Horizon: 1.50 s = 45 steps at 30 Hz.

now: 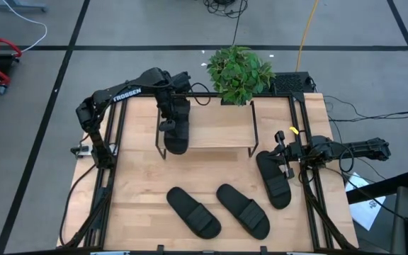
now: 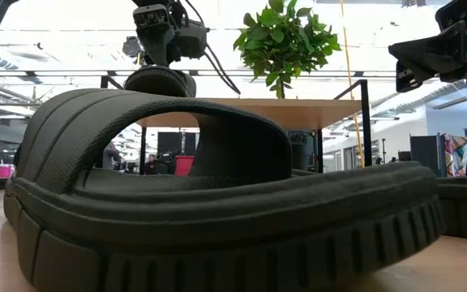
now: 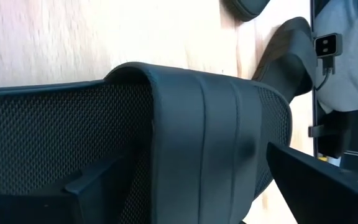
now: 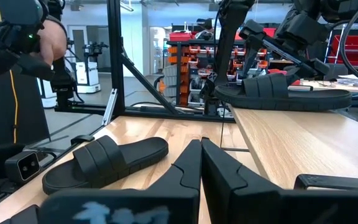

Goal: Pick and place slides into the shelf
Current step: Put the black slide on the shelf

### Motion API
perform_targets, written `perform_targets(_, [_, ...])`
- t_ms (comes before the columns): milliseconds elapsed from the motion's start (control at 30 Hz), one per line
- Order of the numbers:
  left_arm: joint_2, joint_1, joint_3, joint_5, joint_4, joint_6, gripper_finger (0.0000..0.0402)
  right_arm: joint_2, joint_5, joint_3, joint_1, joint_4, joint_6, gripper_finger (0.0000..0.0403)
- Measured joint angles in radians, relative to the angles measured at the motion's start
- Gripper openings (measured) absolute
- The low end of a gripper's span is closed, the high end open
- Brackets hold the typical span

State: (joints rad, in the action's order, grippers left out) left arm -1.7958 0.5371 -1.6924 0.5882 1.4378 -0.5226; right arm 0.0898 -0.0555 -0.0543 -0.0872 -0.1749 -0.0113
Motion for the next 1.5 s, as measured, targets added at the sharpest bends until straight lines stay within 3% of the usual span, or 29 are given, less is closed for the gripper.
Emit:
perform_targets(733, [-0.002, 0.089, -0.006, 0.142, 0.045, -0.046, 0.0376, 0.0, -0.001, 0.0, 0.0, 0.0, 0.011, 0.0])
perform_targets(1000, [-0.002, 0.129, -0.105, 0.138, 0.052, -0.104, 0.0377, 0.0, -0.001, 0.0, 0.0, 0.0, 0.011, 0.0])
perform_targets(1233, [-0.001, 0.188, -0.243, 0.068, 0.064, -0.141, 0.0376, 0.0, -0.001, 0.0, 0.0, 0.0, 0.011, 0.0])
perform_targets(1500, [0.192, 0.234, -0.257, 0.065, 0.053, -0.212, 0.0368, 0.0, -0.001, 0.0, 0.0, 0.001, 0.011, 0.0])
